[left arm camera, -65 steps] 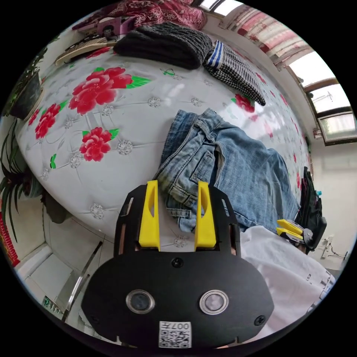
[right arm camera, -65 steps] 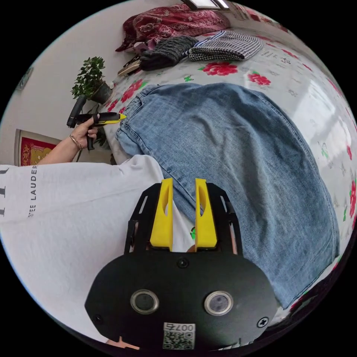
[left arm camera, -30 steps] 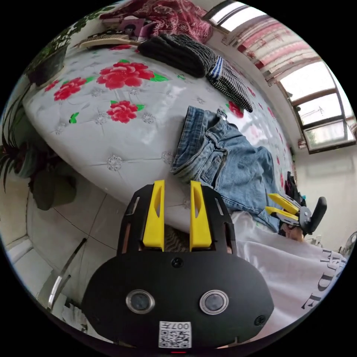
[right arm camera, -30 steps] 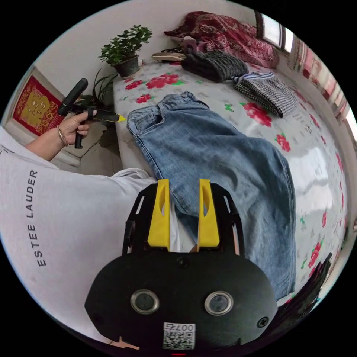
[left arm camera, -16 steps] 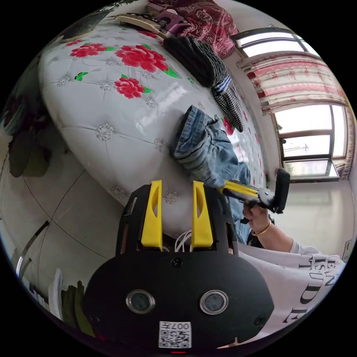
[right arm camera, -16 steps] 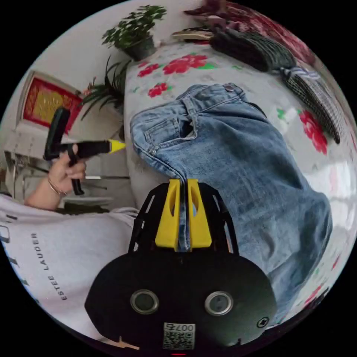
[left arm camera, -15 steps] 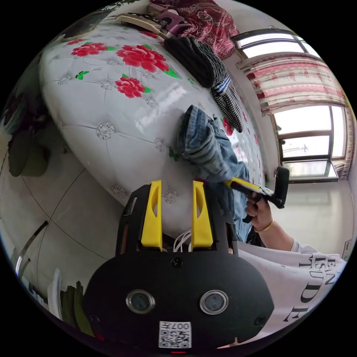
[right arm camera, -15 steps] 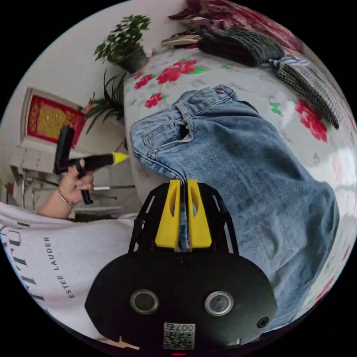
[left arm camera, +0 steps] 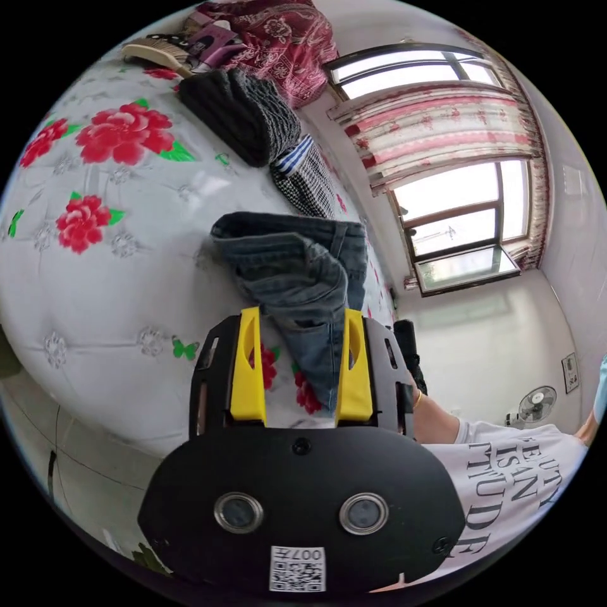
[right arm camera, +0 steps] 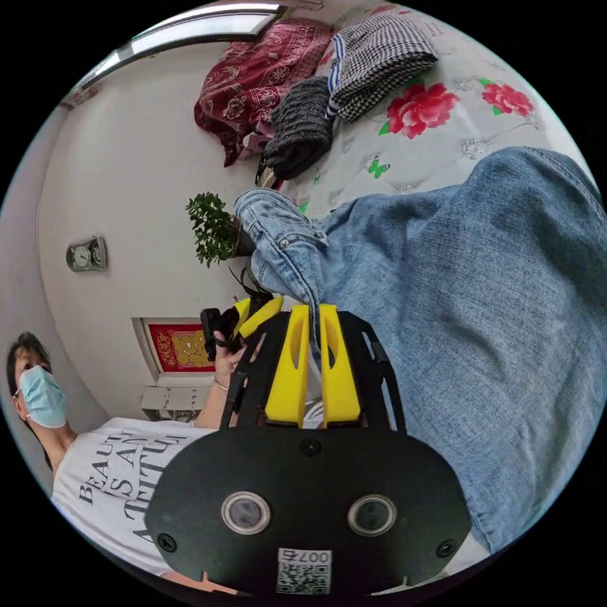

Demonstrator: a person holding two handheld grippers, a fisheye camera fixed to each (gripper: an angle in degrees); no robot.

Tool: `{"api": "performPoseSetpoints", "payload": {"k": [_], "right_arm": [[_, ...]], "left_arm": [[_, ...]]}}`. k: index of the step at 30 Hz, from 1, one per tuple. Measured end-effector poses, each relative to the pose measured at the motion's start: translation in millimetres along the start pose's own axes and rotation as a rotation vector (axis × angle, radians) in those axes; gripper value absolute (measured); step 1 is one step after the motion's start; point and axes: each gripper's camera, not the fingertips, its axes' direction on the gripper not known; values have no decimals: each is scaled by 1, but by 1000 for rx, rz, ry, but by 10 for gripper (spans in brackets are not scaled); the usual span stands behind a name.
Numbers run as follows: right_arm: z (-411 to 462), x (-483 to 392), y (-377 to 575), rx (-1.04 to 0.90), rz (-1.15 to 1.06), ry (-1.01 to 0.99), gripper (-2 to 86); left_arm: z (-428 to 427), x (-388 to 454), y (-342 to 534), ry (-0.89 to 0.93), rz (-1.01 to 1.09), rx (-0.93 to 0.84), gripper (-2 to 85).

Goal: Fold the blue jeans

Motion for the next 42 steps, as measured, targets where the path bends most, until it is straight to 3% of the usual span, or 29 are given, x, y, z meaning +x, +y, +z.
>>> {"api": "performPoseSetpoints", "payload": {"k": [4, 8, 14, 19, 23, 31, 35, 39, 42], "right_arm": [[0, 2, 4, -21, -27, 7, 3], [-1, 12, 8, -30, -15, -11, 3], [-15, 23, 15, -15, 2, -12, 3], [-32, 30, 17, 31, 24, -30, 4], [-21, 19, 18, 1, -13, -16, 9], [88, -46, 33, -336, -240, 319, 60], [95, -58, 34, -320, -266, 330, 76], [112, -112, 53, -282, -542, 533, 88], [146, -143, 73, -296, -754, 663, 99]], "left_arm": [[1, -2, -15, -26, 72, -29, 187], [44, 18, -30, 59, 257, -197, 167], [58, 50, -34, -60, 589, -408, 79], [42, 26, -10, -321, 750, -725, 56], [16, 19, -12, -192, 628, -590, 58], [-21, 6, -12, -314, 590, -497, 3], [-42, -22, -4, -319, 462, -422, 5], [-8, -51, 21, -354, 345, -429, 76], [13, -54, 31, -357, 314, -406, 81]]}}
